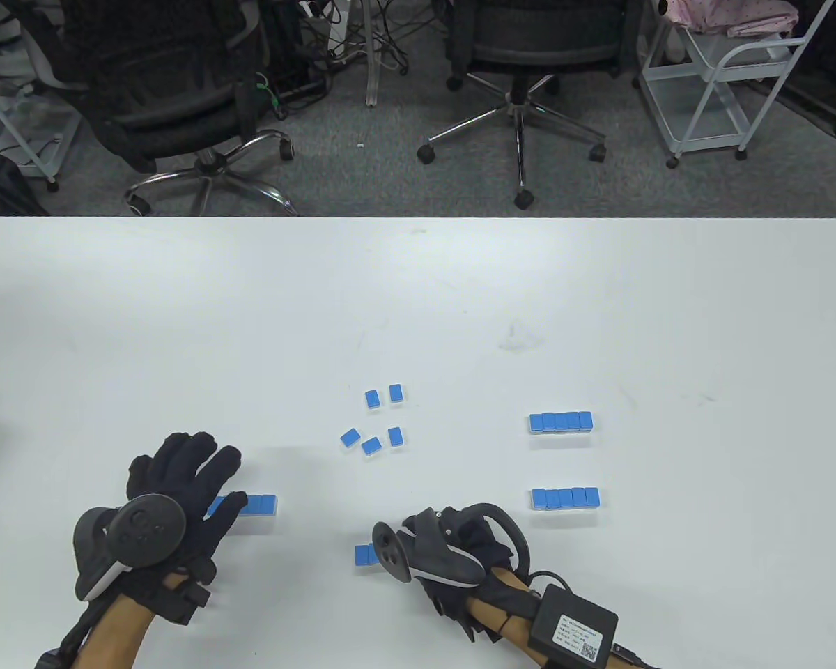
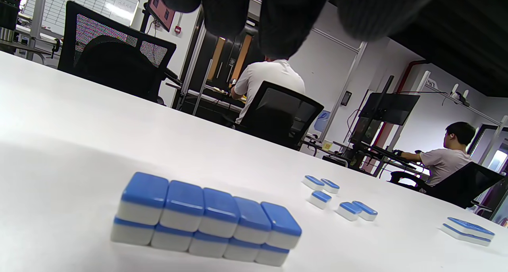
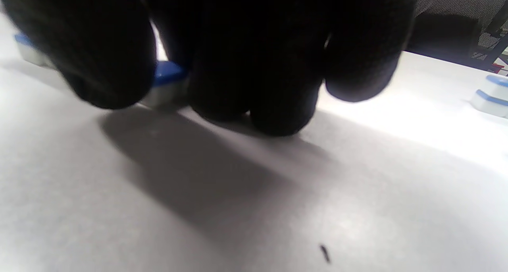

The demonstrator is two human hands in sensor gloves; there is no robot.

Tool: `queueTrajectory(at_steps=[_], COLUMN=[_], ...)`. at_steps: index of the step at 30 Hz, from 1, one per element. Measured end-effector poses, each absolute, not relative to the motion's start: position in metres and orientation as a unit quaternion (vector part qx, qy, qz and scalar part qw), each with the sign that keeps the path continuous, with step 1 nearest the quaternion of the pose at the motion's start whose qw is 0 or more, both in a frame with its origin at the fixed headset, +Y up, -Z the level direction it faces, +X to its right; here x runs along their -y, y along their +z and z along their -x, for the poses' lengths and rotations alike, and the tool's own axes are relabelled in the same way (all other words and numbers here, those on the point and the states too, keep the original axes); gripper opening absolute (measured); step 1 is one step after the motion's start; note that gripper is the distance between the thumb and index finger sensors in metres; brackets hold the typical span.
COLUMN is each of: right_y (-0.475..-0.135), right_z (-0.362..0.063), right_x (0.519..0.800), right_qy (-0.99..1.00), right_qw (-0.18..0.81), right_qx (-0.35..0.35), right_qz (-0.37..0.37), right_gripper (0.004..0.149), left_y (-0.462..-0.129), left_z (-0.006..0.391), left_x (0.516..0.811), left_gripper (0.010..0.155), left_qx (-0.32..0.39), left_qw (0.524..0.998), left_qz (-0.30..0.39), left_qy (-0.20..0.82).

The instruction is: Build mahjong tile wall

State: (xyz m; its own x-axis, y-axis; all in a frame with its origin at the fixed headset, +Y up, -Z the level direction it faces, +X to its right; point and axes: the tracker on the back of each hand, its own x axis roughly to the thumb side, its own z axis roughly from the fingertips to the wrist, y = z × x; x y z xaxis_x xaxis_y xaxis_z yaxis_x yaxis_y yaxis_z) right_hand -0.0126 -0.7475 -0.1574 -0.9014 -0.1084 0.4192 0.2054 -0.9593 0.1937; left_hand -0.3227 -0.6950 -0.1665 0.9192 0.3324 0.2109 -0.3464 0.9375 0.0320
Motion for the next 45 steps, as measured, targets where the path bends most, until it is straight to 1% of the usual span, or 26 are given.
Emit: queueTrajectory(at_steps=[4, 6, 12, 16, 18, 20, 23, 26, 29, 33, 36, 39, 41, 43, 45], right_y=[-0.159, -0.162, -0.178, -0.202, -0.218, -0.233, -0.258, -0.271, -0.278, -0.280, -0.276, -0.268, -0.258, -0.251, -0.242], right_z=[0.010, 0.006, -0.011, -0.004, 0.004, 0.014, 0.032, 0.044, 0.050, 0.053, 0.050, 0.046, 0.039, 0.035, 0.032], right_x=[0.745, 0.743, 0.739, 0.739, 0.740, 0.741, 0.742, 0.745, 0.750, 0.751, 0.751, 0.752, 0.749, 0.747, 0.745], right_qy=[-0.964, -0.965, -0.981, -0.981, -0.982, -0.981, -0.978, -0.979, -0.977, -0.977, -0.979, -0.975, -0.971, -0.969, -0.968], right_qw=[0.077, 0.055, -0.006, -0.007, 0.007, 0.027, 0.058, 0.079, 0.131, 0.157, 0.159, 0.157, 0.141, 0.107, 0.050], right_qx=[0.142, 0.159, 0.152, 0.178, 0.178, 0.185, 0.202, 0.190, 0.167, 0.142, 0.125, 0.136, 0.160, 0.179, 0.200], right_qz=[0.209, 0.201, 0.119, 0.079, 0.057, 0.045, 0.011, -0.007, -0.002, 0.016, 0.037, 0.075, 0.111, 0.130, 0.143], right_gripper=[0.065, 0.063, 0.062, 0.068, 0.074, 0.076, 0.078, 0.075, 0.070, 0.054, 0.053, 0.053, 0.054, 0.055, 0.055], left_y=[-0.166, -0.166, -0.164, -0.165, -0.166, -0.166, -0.166, -0.165, -0.166, -0.169, -0.170, -0.170, -0.170, -0.169, -0.169], left_z=[0.323, 0.323, 0.323, 0.324, 0.325, 0.324, 0.322, 0.322, 0.323, 0.322, 0.322, 0.322, 0.322, 0.322, 0.322], left_x=[0.694, 0.694, 0.693, 0.692, 0.692, 0.692, 0.693, 0.692, 0.692, 0.691, 0.692, 0.692, 0.692, 0.692, 0.692], left_gripper=[0.063, 0.063, 0.063, 0.063, 0.063, 0.063, 0.063, 0.063, 0.063, 0.063, 0.063, 0.063, 0.063, 0.063, 0.063], left_qx=[0.101, 0.100, 0.102, 0.103, 0.102, 0.104, 0.110, 0.112, 0.112, 0.113, 0.113, 0.113, 0.112, 0.111, 0.110], left_qw=[0.979, 0.979, 0.979, 0.979, 0.978, 0.978, 0.979, 0.978, 0.978, 0.978, 0.978, 0.978, 0.978, 0.978, 0.978], left_qz=[-0.036, -0.037, -0.042, -0.044, -0.045, -0.045, -0.043, -0.044, -0.046, -0.048, -0.045, -0.043, -0.043, -0.043, -0.044], left_qy=[0.174, 0.173, 0.173, 0.172, 0.173, 0.175, 0.169, 0.170, 0.170, 0.169, 0.169, 0.171, 0.171, 0.171, 0.170])
